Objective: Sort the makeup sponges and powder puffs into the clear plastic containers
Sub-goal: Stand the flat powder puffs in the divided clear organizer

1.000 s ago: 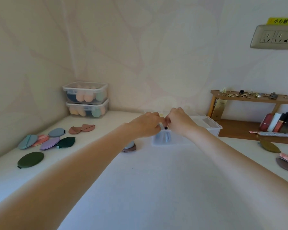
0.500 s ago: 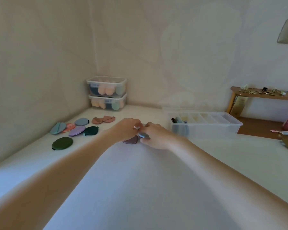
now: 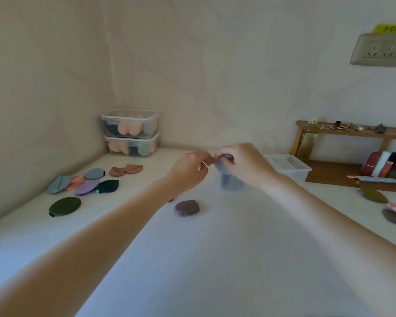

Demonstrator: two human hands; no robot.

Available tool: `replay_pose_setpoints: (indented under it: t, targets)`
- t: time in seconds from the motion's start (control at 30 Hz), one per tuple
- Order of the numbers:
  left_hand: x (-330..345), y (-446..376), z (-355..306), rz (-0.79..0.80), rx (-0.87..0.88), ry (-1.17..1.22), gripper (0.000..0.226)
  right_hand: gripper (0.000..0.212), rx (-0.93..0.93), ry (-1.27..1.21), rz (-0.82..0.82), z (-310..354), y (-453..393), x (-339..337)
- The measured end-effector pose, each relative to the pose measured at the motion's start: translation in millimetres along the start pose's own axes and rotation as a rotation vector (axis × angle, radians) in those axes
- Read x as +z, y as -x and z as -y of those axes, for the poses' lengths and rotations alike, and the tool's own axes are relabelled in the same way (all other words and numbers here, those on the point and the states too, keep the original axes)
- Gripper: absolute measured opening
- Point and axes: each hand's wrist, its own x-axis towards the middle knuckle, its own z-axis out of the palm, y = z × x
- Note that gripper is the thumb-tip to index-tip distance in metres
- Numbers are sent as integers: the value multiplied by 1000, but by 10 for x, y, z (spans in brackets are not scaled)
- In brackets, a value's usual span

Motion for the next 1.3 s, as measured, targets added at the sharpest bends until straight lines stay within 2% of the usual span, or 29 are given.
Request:
replay_pose_setpoints:
  t: [0.07,0.17,0.27,0.33,0.47,0.53,0.73,0.9,0.97,1.03,1.1,1.17,1.23,1.3]
  targets:
    - [95,-78,-104,9,84,-12,37,31,102,-64,-144,-180,-15,-160]
    - [260,-201,-214,59,166,-104,41,31,255,-60,-197,-447,-13,-231]
    - [346,-315,-243,97,210,-207,43,36,294,-61,-181,-556,-4,-185]
    - [363,-375,-255,122,217,-230,43,35,279,35,-145,-595,-19,-130]
    - [375,-405,-294,187,209,-260,44,13,252,136,-98,-594,-30,-1]
    - [388,-403,-299,222,213,-306,46,11,243,143,-84,-581,-55,59]
    - [407,-395,-271,231,226,-385,47,30,255,287,55,-578,-87,160]
    - [420,-401,-255,243,231,-406,47,32,293,199,93,-627,-102,147]
    - [408,-411,-251,220,243,-353,46,35,316,142,68,-640,-97,113]
    - [376,-402,-212,144,265,-254,43,35,299,157,-51,-598,-93,72]
    - [340,-348,-125,18,270,-142,37,30,224,139,-189,-450,-72,27]
    - [306,-247,-8,-99,229,-72,32,27,119,54,-232,-210,-20,36]
    - [249,-134,97,-106,111,-116,32,26,11,23,-131,-9,44,136]
    - [195,-55,256,12,-60,-265,32,25,-52,30,105,127,105,332]
